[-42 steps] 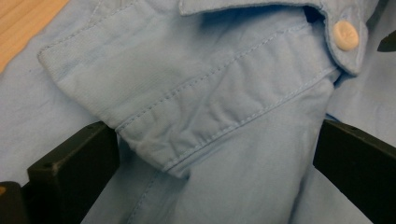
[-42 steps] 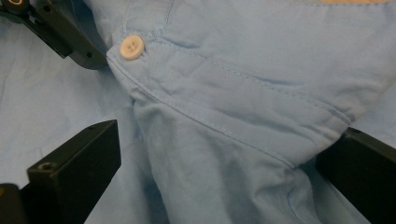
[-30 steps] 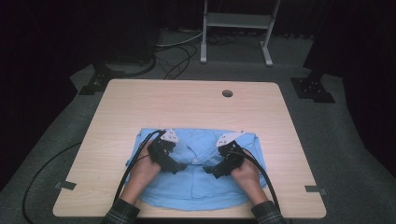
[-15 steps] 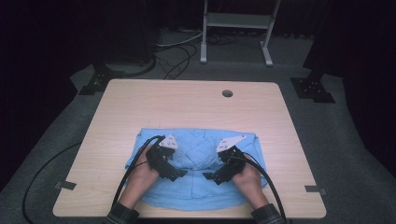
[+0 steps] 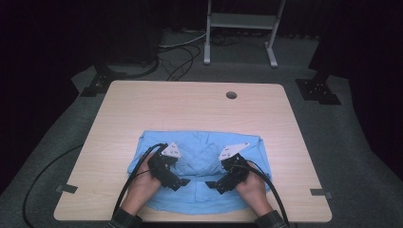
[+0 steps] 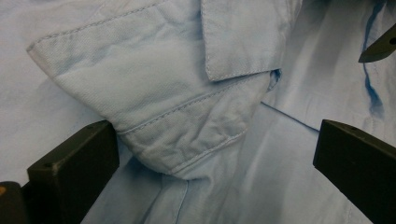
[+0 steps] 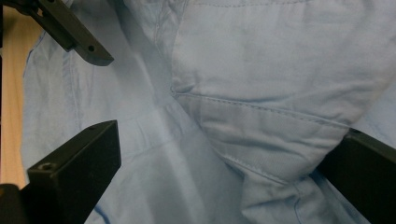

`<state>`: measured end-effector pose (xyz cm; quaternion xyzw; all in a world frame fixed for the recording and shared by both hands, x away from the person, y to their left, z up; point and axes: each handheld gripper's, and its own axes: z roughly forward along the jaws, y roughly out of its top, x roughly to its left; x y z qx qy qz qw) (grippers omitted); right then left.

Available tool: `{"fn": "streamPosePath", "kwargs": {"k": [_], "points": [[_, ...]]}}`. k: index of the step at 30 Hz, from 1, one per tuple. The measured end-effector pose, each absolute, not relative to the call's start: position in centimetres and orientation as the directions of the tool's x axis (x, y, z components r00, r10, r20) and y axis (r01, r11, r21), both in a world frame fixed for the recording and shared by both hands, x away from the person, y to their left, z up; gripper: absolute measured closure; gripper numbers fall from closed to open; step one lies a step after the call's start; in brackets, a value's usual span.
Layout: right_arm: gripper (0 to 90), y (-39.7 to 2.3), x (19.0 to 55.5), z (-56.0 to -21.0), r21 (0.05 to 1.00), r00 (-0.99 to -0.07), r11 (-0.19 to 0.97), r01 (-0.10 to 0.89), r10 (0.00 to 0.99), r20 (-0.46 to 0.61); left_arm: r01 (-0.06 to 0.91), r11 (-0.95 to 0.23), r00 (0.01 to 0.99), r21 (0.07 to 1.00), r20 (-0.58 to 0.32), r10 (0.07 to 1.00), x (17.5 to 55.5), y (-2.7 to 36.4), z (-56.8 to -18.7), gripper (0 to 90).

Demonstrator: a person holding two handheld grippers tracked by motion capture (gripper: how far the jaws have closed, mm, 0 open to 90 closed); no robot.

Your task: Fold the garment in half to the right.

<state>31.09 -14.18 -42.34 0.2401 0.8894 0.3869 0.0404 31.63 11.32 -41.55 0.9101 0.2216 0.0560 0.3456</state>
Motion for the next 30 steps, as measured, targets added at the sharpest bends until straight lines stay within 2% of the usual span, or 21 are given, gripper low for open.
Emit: {"fn": "streamPosePath", "kwargs": {"k": [30], "points": [[0.0,-14.2,28.6,-42.8,0.702,-0.885,0.582,0.410,0.440,0.153,0.329,-0.665,0.913,0.671,-0.045,0.406,28.8,11.3,-41.2,0.0]]}}
